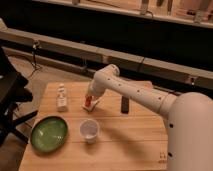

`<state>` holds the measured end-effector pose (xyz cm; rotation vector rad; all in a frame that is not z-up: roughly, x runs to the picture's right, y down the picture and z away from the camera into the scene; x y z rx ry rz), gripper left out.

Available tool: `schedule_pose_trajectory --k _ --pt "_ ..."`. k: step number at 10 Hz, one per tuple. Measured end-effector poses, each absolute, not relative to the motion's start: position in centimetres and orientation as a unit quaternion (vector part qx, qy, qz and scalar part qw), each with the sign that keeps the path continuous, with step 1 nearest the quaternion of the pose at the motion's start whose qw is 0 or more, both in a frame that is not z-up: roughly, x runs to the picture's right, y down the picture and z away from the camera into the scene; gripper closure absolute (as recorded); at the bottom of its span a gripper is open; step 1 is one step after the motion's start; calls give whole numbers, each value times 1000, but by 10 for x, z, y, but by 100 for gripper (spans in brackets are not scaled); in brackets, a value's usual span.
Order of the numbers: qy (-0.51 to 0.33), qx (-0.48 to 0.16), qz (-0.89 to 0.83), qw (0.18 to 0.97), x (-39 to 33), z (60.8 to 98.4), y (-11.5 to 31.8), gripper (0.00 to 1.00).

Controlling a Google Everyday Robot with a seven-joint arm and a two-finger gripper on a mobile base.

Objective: Place the pepper on the white sponge

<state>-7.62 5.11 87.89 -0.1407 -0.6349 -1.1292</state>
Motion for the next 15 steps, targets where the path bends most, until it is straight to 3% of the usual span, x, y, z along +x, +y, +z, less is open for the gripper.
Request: schedule_pose_trajectory --k 9,15 --pt "-308 -73 -503 804 -84 900 67 96" --pt "-305 -74 -502 806 -84 901 68 37"
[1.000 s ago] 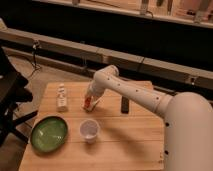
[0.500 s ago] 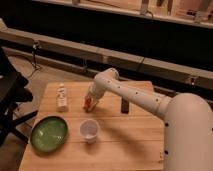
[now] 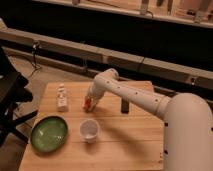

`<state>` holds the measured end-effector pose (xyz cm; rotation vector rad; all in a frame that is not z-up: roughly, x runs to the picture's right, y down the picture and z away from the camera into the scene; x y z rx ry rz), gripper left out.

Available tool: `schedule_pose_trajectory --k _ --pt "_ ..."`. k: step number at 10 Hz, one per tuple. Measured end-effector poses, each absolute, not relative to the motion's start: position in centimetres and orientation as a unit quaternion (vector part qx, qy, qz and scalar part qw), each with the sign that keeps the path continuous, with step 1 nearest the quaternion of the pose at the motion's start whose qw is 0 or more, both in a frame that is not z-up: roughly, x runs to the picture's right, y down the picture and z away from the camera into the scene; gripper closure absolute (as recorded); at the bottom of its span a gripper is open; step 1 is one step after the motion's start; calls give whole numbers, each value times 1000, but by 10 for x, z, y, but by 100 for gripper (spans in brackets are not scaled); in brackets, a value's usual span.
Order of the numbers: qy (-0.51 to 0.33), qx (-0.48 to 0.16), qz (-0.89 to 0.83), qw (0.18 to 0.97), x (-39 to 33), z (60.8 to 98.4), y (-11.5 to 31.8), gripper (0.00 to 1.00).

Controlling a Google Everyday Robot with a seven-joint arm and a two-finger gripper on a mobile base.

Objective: Place the pepper on the white sponge

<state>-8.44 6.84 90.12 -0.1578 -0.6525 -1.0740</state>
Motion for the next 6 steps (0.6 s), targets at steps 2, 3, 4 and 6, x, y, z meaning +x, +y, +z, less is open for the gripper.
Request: schedule_pose_trajectory --k 2,3,4,6 --pt "-304 -74 -499 808 -82 900 67 21" --pt "-305 -75 -499 807 -81 900 66 20" --pt "-306 -75 -499 807 -80 899 67 20" --pt "-306 -75 -501 806 -80 899 67 20"
